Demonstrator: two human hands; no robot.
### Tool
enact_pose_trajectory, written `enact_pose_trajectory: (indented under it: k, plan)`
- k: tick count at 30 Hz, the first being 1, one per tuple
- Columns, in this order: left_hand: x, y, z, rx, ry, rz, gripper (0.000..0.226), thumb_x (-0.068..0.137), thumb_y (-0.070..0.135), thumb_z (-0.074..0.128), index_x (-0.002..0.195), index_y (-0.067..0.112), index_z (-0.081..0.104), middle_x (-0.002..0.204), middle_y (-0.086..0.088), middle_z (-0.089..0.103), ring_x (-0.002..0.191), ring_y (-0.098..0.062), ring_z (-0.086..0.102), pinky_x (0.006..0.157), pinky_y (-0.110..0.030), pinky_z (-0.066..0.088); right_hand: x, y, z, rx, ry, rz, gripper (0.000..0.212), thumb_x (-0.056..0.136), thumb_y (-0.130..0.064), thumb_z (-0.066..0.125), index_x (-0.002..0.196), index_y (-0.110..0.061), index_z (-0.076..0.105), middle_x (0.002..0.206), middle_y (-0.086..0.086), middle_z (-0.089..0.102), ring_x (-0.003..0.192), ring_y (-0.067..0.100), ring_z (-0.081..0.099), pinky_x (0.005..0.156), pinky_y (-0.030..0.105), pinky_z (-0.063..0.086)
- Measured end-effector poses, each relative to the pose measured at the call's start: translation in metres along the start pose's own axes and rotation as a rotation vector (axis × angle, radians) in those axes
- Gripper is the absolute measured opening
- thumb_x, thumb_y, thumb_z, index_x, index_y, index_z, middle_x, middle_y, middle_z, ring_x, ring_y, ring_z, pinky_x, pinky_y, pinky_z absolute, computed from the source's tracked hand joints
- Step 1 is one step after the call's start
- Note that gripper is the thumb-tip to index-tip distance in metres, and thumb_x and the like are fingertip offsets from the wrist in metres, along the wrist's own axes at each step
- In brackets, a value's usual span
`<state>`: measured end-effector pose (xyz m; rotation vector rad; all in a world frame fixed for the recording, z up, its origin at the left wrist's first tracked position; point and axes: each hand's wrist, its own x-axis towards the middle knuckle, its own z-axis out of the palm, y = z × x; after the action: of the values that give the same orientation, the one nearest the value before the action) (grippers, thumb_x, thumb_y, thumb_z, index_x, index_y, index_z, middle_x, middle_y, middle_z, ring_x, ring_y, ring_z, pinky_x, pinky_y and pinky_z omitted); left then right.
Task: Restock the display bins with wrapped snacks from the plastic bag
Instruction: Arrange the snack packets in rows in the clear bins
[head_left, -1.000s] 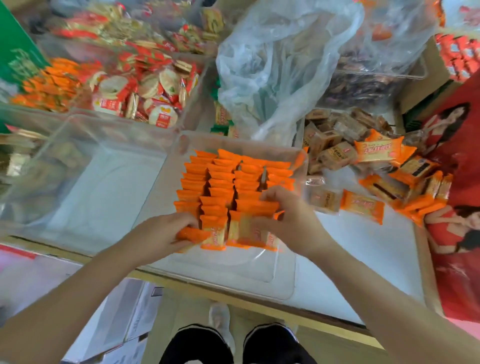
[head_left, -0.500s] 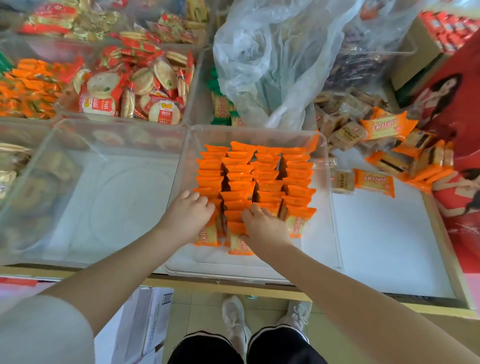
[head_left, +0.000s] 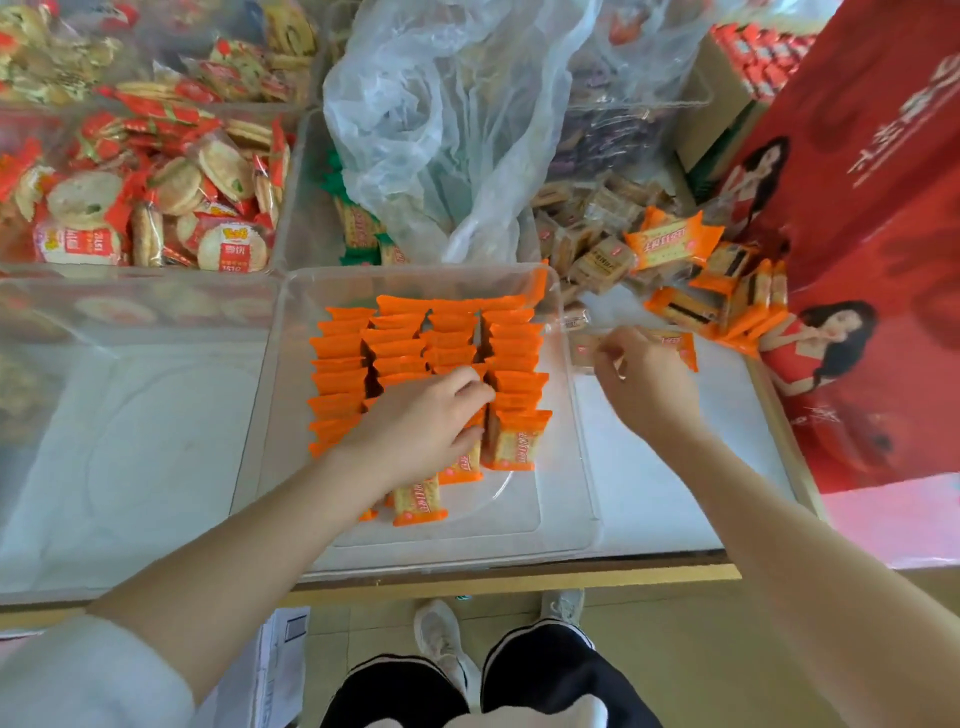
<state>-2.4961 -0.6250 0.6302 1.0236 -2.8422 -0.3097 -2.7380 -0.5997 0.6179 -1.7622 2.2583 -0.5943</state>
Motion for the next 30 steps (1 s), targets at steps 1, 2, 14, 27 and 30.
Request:
enact_pose_trajectory:
  k: [1,2,14,27,30]
  plan:
    - [0.015,0.012,0.001,-0.028,-0.006,0.018,0.029,0.081,0.021,0.069,0.107,0.011,0.063,0.105,-0.006,0.061,0.07,-0.025,0.061,0.045,-0.026,0.038,0.004,0.019,-0.005,-0.029,-0.003,0.04,0.017,0.092,-0.019,0.051,0.097,-0.006,0.061,0.1,0.013,0.062,0.087,0.034,0.058,0.062,0.034,0.042]
    - [0.031,0.024,0.002,-0.056,-0.015,0.019,0.029,0.085,0.023,0.063,0.112,0.012,0.062,0.11,-0.005,0.059,0.079,-0.025,0.061,0.05,-0.029,0.042,0.008,0.037,-0.01,-0.083,-0.022,0.073,0.019,0.092,-0.019,0.05,0.102,-0.006,0.06,0.107,0.014,0.061,0.095,0.034,0.056,0.068,0.036,0.046]
    - [0.225,0.094,0.076,-0.049,-0.224,-0.086,0.035,0.092,0.026,0.048,0.124,0.012,0.046,0.121,-0.008,0.046,0.112,-0.028,0.049,0.082,-0.039,0.045,0.125,0.2,-0.043,-0.755,-0.344,0.115,0.062,0.096,-0.031,0.013,0.144,0.007,0.018,0.151,0.029,0.014,0.14,0.041,0.017,0.109,0.043,0.024]
    - [0.284,0.091,0.158,0.234,-0.338,-0.184,0.057,0.087,0.024,0.056,0.136,0.012,0.029,0.13,-0.01,0.042,0.121,-0.028,0.042,0.097,-0.038,0.034,0.149,0.22,-0.017,-0.841,-0.466,-0.379,0.046,0.095,-0.029,0.051,0.139,-0.022,0.039,0.152,0.003,0.022,0.139,0.033,0.018,0.107,0.044,0.029]
    - [0.274,0.093,0.141,0.069,-0.338,-0.216,0.053,0.085,0.035,0.055,0.131,0.016,0.036,0.121,-0.006,0.048,0.111,-0.025,0.05,0.086,-0.035,0.04,0.149,0.211,-0.023,-0.868,-0.488,-0.359,0.042,0.094,-0.027,0.052,0.135,-0.021,0.047,0.143,0.005,0.037,0.137,0.037,0.021,0.113,0.054,0.018]
